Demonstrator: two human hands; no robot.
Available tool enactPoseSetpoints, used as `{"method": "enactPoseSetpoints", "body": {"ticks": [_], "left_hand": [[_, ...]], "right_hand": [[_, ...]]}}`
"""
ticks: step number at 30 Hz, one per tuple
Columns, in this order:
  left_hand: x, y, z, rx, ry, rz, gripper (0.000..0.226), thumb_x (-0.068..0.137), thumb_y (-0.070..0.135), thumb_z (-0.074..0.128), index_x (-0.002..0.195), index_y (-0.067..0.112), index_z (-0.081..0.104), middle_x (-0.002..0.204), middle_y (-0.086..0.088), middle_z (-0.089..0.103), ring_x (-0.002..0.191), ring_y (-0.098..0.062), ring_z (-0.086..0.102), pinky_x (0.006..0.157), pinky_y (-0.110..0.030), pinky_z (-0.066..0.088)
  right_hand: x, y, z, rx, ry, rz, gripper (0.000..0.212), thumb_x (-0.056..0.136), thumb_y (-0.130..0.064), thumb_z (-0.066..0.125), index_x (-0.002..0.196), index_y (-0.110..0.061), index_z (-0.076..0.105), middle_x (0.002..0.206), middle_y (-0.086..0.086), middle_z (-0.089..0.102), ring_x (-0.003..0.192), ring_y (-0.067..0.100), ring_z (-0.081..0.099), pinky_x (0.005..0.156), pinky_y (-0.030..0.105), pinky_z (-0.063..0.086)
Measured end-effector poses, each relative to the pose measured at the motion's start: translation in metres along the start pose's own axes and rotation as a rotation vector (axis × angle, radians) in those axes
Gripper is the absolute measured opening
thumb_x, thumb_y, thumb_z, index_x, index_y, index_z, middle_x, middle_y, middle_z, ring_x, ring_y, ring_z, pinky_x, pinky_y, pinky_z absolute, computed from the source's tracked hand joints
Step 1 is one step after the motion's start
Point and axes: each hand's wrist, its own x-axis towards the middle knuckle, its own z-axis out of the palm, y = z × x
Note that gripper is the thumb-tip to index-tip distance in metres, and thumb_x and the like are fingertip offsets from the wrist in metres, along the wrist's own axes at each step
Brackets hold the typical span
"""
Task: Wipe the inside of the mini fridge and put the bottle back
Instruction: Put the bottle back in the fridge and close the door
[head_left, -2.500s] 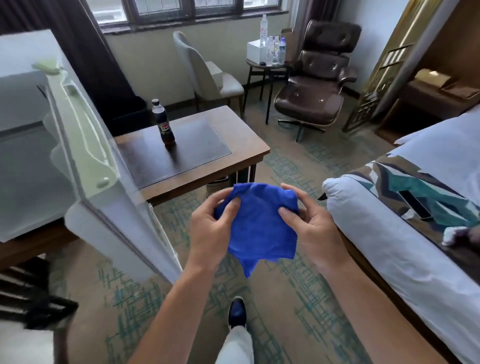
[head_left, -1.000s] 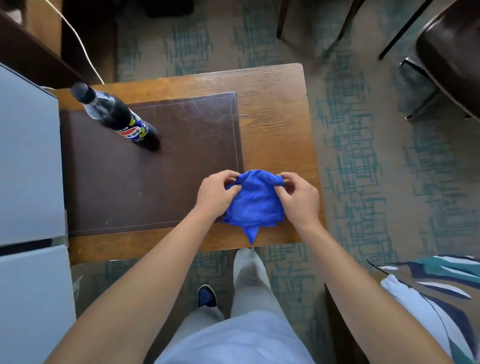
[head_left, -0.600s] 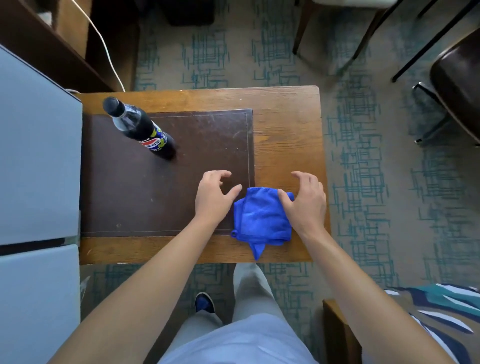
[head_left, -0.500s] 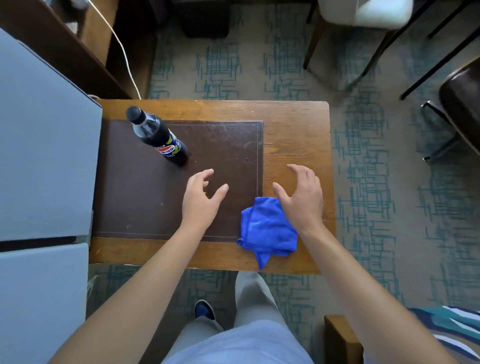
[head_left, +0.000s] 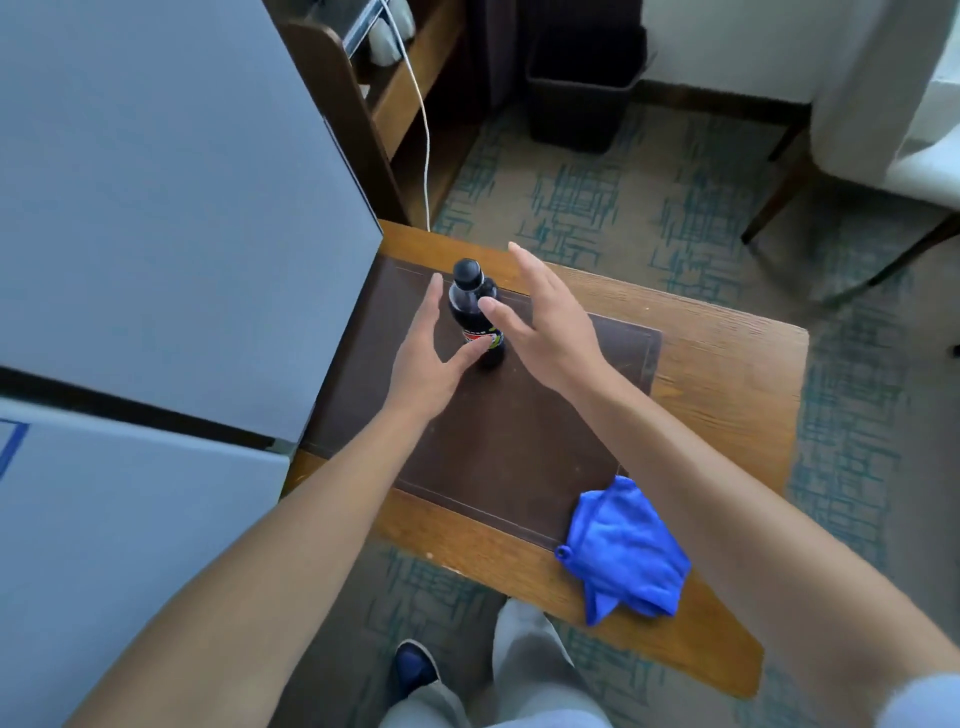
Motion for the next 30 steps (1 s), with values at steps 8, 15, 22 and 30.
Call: {"method": "enactPoseSetpoints", "body": {"ticks": [8, 15, 22, 30], "left_hand": [[0.018, -0.001, -0.003, -0.106, -0.049, 0.049, 0.066, 0.102, 0.036, 0.062, 0.159, 0.044, 0.029, 0.155, 0.009, 0.052, 0.141, -0.012, 0.051, 0.113, -0.035, 0.044], [0.031, -0.003, -0.004, -0.18, -0.037, -0.004, 0.059, 0.1, 0.048, 0.059, 0.155, 0.046, 0.036, 0.155, 0.006, 0.053, 0.143, -0.02, 0.05, 0.114, -0.05, 0.048], [0.022, -0.003, -0.006, -0.115, 0.04, 0.017, 0.055, 0.102, 0.046, 0.057, 0.155, 0.04, 0.041, 0.147, 0.005, 0.061, 0.134, -0.015, 0.057, 0.108, -0.032, 0.047], [-0.023, 0.022, -0.047, -0.216, 0.146, 0.135, 0.058, 0.094, 0.053, 0.055, 0.149, 0.035, 0.052, 0.136, 0.013, 0.066, 0.109, 0.01, 0.062, 0.09, -0.011, 0.053]], "right_hand": [[0.016, 0.002, 0.033, 0.209, -0.089, 0.035, 0.05, 0.107, -0.034, 0.047, 0.157, -0.029, 0.04, 0.157, -0.009, 0.05, 0.145, 0.012, 0.045, 0.119, 0.04, 0.039], [0.022, 0.009, 0.036, 0.313, -0.096, 0.073, 0.047, 0.106, -0.031, 0.053, 0.152, -0.037, 0.046, 0.145, -0.011, 0.062, 0.135, 0.009, 0.055, 0.116, 0.034, 0.044], [0.018, 0.003, 0.039, 0.349, -0.078, 0.083, 0.044, 0.105, -0.032, 0.055, 0.149, -0.037, 0.05, 0.14, -0.01, 0.066, 0.133, 0.012, 0.058, 0.114, 0.039, 0.047], [-0.015, -0.051, 0.02, 0.491, 0.115, 0.05, 0.035, 0.093, -0.037, 0.074, 0.128, -0.03, 0.071, 0.12, -0.009, 0.076, 0.109, 0.01, 0.072, 0.094, 0.044, 0.062]]}}
